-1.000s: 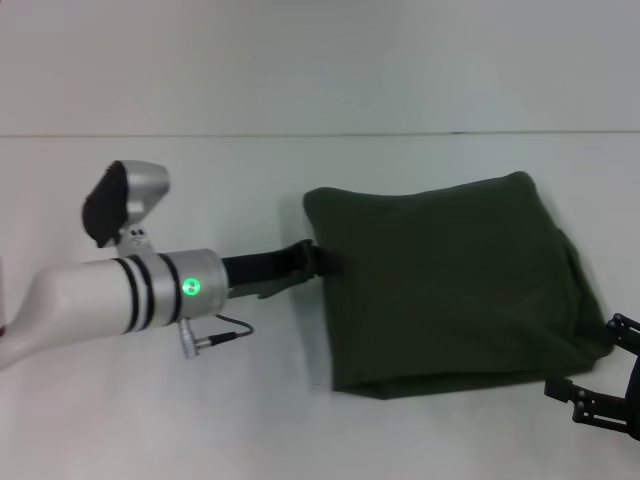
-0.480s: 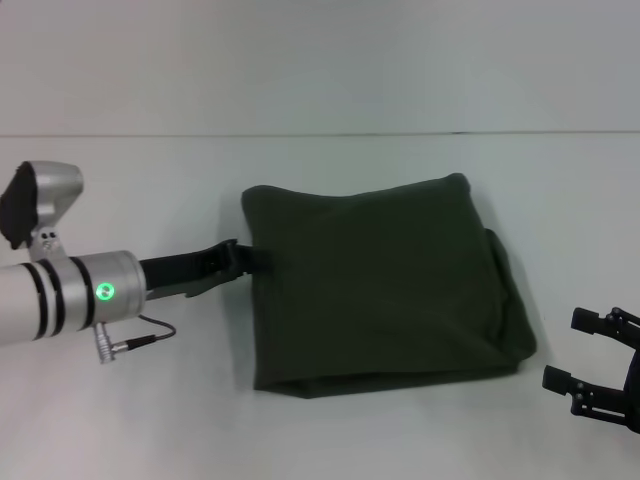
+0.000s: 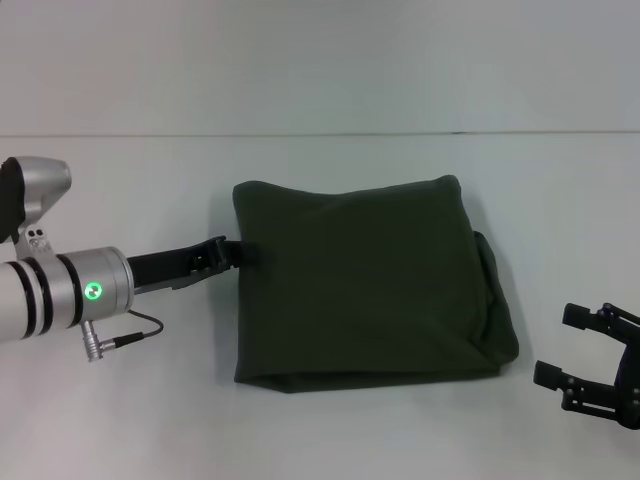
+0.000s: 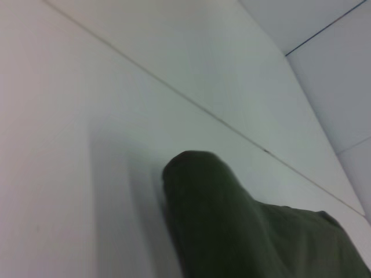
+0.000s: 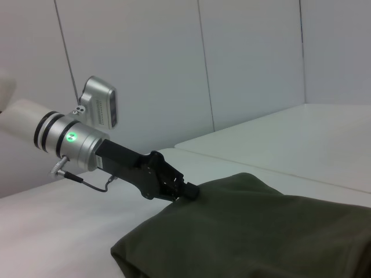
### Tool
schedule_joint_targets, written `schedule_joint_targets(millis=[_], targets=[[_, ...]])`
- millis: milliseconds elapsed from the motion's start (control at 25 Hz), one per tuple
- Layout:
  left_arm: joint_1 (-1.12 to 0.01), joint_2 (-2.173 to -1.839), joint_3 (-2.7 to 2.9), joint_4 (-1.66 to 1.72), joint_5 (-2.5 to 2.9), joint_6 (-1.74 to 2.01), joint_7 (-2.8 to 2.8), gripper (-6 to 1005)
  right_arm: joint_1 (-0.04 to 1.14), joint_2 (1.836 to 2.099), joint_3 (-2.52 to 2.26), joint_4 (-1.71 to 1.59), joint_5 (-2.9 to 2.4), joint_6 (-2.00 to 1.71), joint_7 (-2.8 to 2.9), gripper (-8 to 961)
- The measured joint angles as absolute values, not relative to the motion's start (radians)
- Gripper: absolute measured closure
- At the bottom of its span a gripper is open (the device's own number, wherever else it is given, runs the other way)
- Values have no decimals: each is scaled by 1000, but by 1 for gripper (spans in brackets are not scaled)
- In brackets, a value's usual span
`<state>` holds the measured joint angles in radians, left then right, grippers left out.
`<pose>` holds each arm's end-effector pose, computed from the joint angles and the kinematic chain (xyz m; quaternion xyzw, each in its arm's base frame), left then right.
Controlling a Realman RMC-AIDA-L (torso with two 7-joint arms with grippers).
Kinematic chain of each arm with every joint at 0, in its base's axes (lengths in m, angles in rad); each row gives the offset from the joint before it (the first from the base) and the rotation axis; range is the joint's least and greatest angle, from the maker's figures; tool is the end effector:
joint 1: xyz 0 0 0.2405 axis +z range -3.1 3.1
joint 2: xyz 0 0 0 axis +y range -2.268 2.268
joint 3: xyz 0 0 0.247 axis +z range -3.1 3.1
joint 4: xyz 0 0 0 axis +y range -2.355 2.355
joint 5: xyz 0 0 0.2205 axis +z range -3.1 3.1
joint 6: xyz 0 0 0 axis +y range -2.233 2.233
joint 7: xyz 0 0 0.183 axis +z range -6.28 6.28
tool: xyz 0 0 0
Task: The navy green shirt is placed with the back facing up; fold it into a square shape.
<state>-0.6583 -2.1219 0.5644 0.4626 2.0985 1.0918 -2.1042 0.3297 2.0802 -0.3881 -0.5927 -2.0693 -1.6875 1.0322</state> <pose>-0.2727 0.4033 -0.0695 -0.7327 -0.6065 -0.2535 0.1758 0.3168 0.2803 -0.0053 -0.9120 0.1974 0.2768 0.2297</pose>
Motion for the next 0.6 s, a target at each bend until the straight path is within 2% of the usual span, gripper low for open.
schedule_joint_targets(millis=[160, 400, 600], targets=[[-635, -2125, 561, 500, 2089, 1154, -2048, 814, 330, 2083, -388, -593, -2069, -1687, 1028, 29], [-548, -2153, 554, 661, 2047, 1293, -1935, 567, 337, 2086, -388, -589, -2069, -1676, 1024, 29], [-447, -2172, 545, 752, 1925, 1541, -1568, 368, 347, 2091, -387, -578, -2052, -1658, 1018, 29]])
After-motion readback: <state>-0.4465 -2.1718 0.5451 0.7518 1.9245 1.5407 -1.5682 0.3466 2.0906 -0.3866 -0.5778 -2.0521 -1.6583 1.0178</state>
